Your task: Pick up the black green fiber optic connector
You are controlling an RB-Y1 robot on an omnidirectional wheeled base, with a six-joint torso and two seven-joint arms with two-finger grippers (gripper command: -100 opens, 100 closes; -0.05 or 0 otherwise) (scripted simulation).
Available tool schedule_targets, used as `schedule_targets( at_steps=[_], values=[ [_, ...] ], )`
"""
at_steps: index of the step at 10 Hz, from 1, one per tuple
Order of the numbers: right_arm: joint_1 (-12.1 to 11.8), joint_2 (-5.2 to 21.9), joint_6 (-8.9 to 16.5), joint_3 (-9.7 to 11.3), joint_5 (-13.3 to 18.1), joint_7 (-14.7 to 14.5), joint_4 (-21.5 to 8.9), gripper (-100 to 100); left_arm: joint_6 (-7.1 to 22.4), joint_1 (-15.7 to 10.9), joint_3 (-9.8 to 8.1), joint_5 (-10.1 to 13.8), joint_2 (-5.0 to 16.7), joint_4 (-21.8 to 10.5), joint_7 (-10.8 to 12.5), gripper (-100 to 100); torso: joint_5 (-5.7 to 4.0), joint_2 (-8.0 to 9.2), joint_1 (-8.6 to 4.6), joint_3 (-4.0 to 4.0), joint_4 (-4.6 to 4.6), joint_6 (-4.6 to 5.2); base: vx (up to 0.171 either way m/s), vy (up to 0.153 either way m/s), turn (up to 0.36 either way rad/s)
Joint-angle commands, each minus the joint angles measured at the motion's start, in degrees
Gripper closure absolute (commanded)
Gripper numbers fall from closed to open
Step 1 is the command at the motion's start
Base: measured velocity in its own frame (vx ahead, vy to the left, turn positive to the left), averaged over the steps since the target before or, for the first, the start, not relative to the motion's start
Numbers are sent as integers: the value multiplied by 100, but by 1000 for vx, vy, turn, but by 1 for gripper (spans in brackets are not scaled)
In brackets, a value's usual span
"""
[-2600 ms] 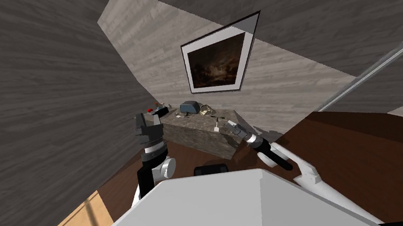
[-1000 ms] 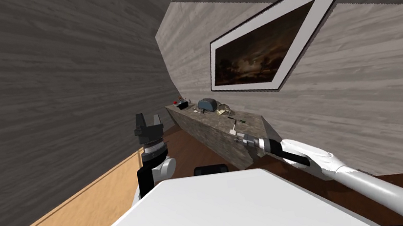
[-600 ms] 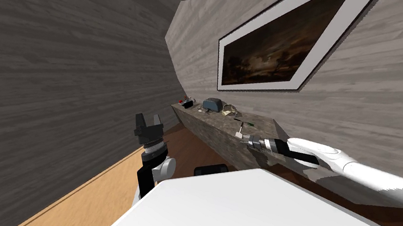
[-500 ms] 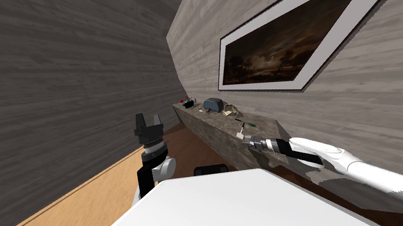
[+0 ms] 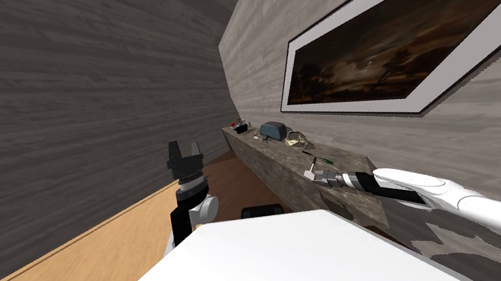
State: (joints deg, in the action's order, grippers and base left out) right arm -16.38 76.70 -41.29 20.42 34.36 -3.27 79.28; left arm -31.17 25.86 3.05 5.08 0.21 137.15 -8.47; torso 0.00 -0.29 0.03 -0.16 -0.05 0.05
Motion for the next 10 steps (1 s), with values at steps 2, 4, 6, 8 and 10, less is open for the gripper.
schedule_targets(
  at_steps=[2, 4, 6, 8, 10],
  values=[
    [133, 310, -91, 238, 113, 46, -548, -100, 0, 0, 0, 0, 0, 0, 0, 0, -2, 2, -4, 0, 0, 4, 51, 3, 200],
    [163, 527, -132, 369, 161, 75, -824, -100, 0, 1, -1, 0, 0, 0, 0, 0, -3, 2, -9, 1, 0, 5, 55, -2, 200],
    [188, 691, -172, 498, 202, 104, -1069, -100, 0, 1, -1, 0, 0, 0, 0, 0, -2, -1, -5, -1, -1, 7, 66, 5, 160],
    [206, 895, -210, 626, 237, 131, -1298, -100, 0, 1, -1, 0, 0, 0, 0, 0, -2, -2, -5, -2, -1, 5, 64, -12, 182],
    [219, 1170, -283, 879, 290, 184, -1694, -100, 0, 1, -1, 0, 1, 0, 0, 0, -3, -12, -16, -8, -3, 0, 110, -35, 312]
  ],
)
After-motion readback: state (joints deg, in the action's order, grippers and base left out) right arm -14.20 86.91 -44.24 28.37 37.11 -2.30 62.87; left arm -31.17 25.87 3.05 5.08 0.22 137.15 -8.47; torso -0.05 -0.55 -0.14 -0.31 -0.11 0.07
